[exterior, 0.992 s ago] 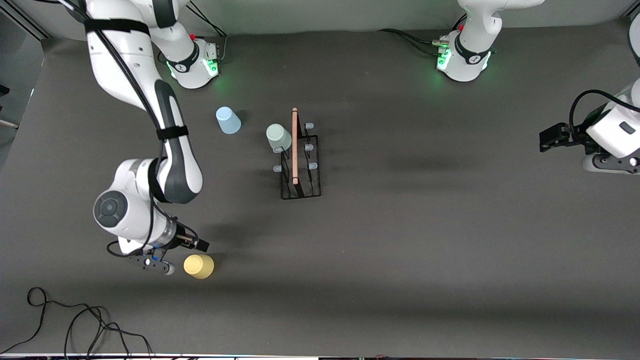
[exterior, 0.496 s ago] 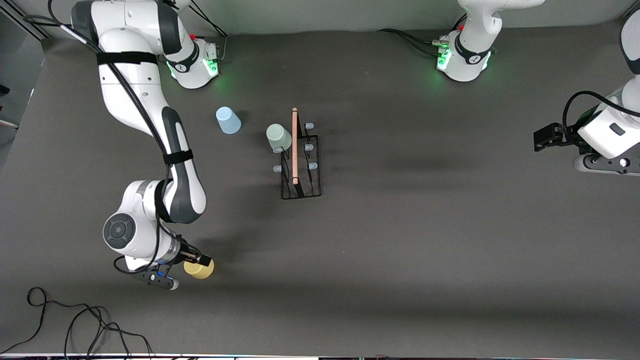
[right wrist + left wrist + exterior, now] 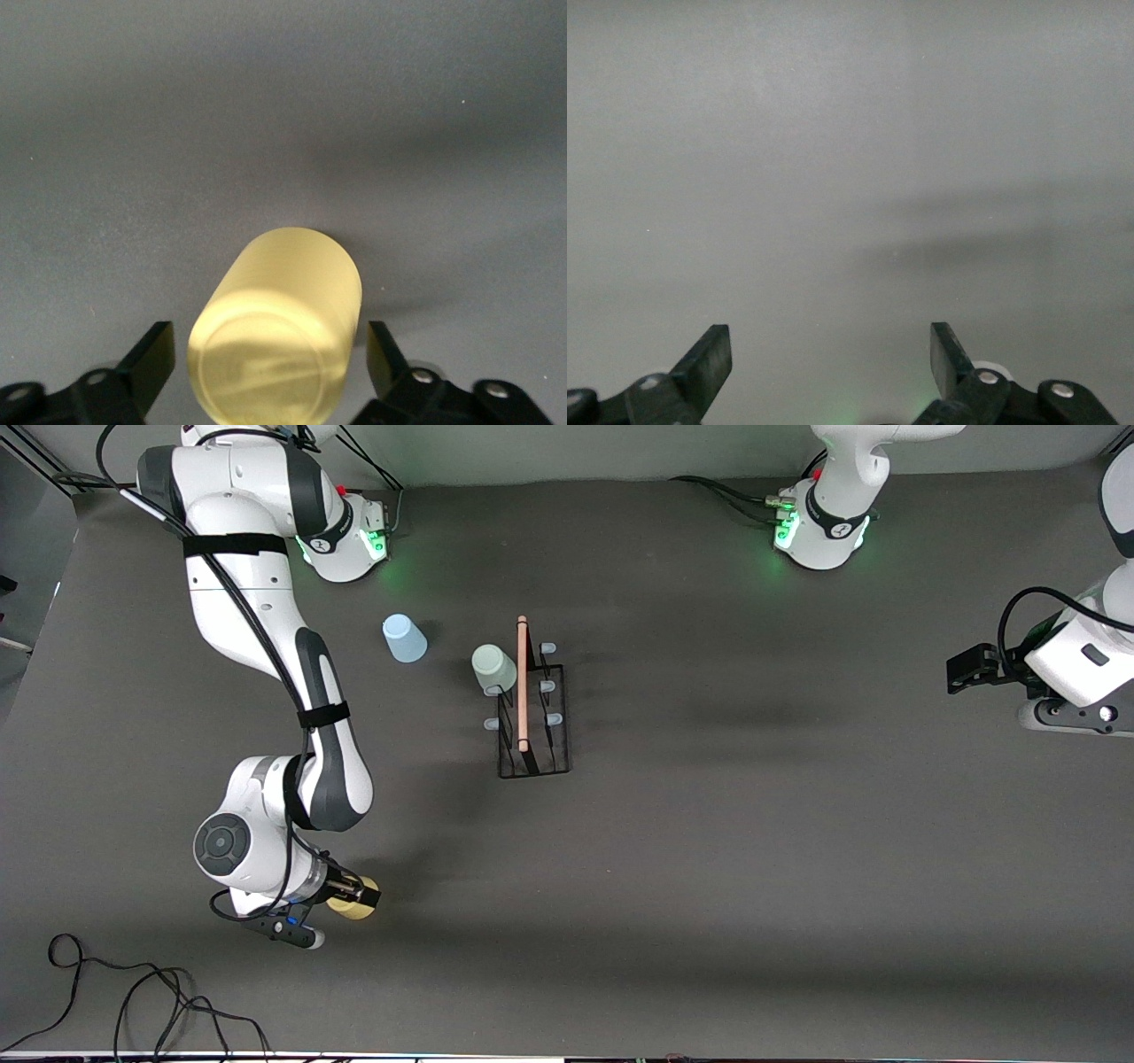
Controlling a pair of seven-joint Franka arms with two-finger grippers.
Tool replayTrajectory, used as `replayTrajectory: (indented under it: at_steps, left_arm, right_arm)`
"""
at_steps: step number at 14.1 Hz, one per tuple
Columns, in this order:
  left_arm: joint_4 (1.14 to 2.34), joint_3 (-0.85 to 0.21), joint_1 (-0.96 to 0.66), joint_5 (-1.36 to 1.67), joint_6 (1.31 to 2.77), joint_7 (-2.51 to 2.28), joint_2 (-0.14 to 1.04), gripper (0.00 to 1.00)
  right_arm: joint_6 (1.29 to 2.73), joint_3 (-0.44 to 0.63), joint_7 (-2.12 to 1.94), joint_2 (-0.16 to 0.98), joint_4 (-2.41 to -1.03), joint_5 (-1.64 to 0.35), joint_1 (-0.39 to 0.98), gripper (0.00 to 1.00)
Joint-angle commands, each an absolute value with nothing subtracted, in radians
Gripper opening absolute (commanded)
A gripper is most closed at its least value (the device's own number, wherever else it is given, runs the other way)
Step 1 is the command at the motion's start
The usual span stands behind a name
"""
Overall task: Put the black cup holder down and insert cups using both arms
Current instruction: 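Carry the yellow cup to the holder and slide it onto a peg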
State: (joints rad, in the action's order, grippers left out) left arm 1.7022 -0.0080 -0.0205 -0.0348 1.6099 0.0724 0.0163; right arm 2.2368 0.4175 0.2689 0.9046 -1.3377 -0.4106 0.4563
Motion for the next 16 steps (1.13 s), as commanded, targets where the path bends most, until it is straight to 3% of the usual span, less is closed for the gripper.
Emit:
replayTrajectory:
  at_steps: [1, 4, 7, 13, 16]
  left_arm:
    - [1.715, -0.005, -0.026, -0.049, 1.635, 0.064, 0.008, 1.00]
    - [1.712, -0.005, -0.020, -0.049, 1.629, 0.075, 0.006, 1.00]
    - [1.712, -0.005, -0.023, -0.049, 1.623, 0.077, 0.003, 1.00]
    - [1.712, -0.003, -0.020, -0.051, 1.618, 0.075, 0.000, 1.00]
    - [1.712, -0.003, -0.021, -0.051, 1.621, 0.072, 0.000, 1.00]
  right_arm:
    - [2.233, 0.414, 0.241, 0.911, -1.299, -0.434, 0.443, 0.00]
    - [2.197, 0.416, 0.250, 0.865, -1.307, -0.430, 0.459, 0.00]
    - [2.041, 0.425, 0.325, 0.777, -1.333, -0.430, 0.527, 0.00]
    - [1.970, 0.430, 0.569, 0.436, -1.664, -0.428, 0.733, 0.00]
    - [1.977, 0.431, 0.717, 0.361, -1.739, -0.422, 0.840, 0.00]
